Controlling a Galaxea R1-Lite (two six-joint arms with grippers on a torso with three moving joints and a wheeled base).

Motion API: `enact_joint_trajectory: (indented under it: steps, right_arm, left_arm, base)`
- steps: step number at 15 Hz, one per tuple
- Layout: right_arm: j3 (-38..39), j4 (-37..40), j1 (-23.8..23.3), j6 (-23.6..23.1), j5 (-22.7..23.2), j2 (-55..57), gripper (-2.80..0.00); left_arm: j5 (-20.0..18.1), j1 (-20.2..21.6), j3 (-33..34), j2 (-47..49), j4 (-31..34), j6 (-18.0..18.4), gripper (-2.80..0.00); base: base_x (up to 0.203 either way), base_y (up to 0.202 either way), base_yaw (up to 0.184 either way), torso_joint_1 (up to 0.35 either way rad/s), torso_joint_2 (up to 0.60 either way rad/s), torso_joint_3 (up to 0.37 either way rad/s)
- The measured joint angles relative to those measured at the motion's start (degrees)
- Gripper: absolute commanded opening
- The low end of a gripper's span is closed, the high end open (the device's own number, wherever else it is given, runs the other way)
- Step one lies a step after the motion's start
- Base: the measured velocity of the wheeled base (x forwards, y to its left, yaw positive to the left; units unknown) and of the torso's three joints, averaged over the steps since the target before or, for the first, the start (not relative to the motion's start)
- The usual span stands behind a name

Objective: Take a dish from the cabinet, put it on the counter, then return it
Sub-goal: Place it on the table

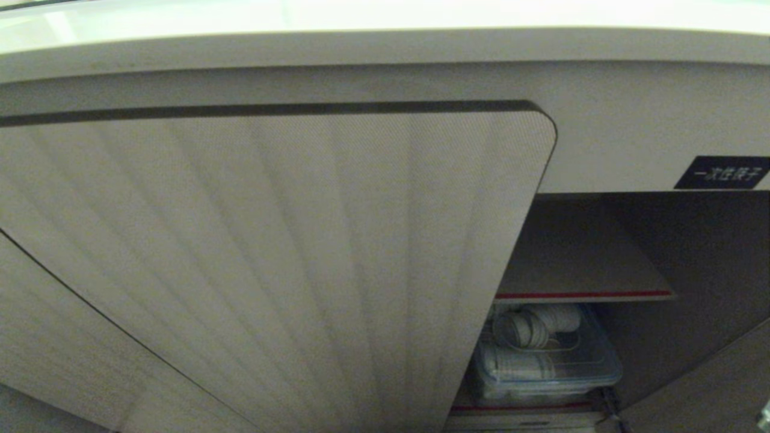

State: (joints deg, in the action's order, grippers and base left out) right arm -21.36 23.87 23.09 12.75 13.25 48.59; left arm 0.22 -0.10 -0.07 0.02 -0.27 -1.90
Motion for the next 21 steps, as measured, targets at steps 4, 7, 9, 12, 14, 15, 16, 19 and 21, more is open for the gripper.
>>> enact_joint_trajectory:
  steps: [4,7,9,12,14,15,16,19,21]
  right_arm:
    - [-0.11,0.11,0.12,-0.24,0.22,-0.02,-2.80]
    - [-0.22,0.11,0.17,-0.79,0.33,-0.02,-2.80]
    - [-0.11,0.02,0.20,-0.77,0.22,0.09,-2.80]
    - [-0.09,0.18,0.17,-0.78,0.26,0.00,-2.80]
    - [-0.09,0.16,0.17,-0.79,0.37,-0.04,-2.80]
    - [-0.09,0.16,0.17,-0.85,0.51,-0.07,-2.80]
    - [-0.09,0.19,0.17,-0.85,1.09,-0.15,-2.80]
    - [-0.17,0.16,0.17,-0.85,1.57,-0.30,-2.80]
    - [-0.28,0.29,0.17,-0.83,1.59,-0.39,-2.80]
  left_arm:
    - [0.02,0.02,0.00,0.00,0.06,0.01,-2.80]
    - [0.00,0.02,-0.02,0.00,0.01,0.01,-2.80]
    - [0.02,0.07,0.02,0.00,0.06,0.01,-2.80]
    - [-0.01,0.02,-0.02,0.00,-0.05,0.00,-2.80]
    - [0.00,0.02,-0.02,0.00,-0.04,0.00,-2.80]
    - [0.04,0.02,-0.01,0.00,-0.02,0.00,-2.80]
    - [0.00,0.02,-0.02,0.00,-0.02,0.00,-2.80]
    - [0.05,0.00,0.00,0.00,0.00,0.00,-2.80]
    - [0.02,0.02,0.00,0.00,-0.02,0.01,-2.80]
  base:
    - [0.000,0.000,0.000,0.003,-0.04,-0.034]
    - [0.000,0.000,0.000,0.049,-0.19,-0.280]
    - [0.000,0.000,0.000,0.109,-0.50,-0.332]
    - [0.000,0.000,0.000,0.105,-0.54,-0.321]
    - [0.000,0.000,0.000,0.154,-0.48,-0.315]
    - [0.000,0.000,0.000,0.157,-0.47,-0.309]
    - [0.000,0.000,0.000,0.165,-0.47,-0.305]
    - [0.000,0.000,0.000,0.172,-0.48,-0.299]
    - [0.000,0.000,0.000,0.192,-0.49,-0.295]
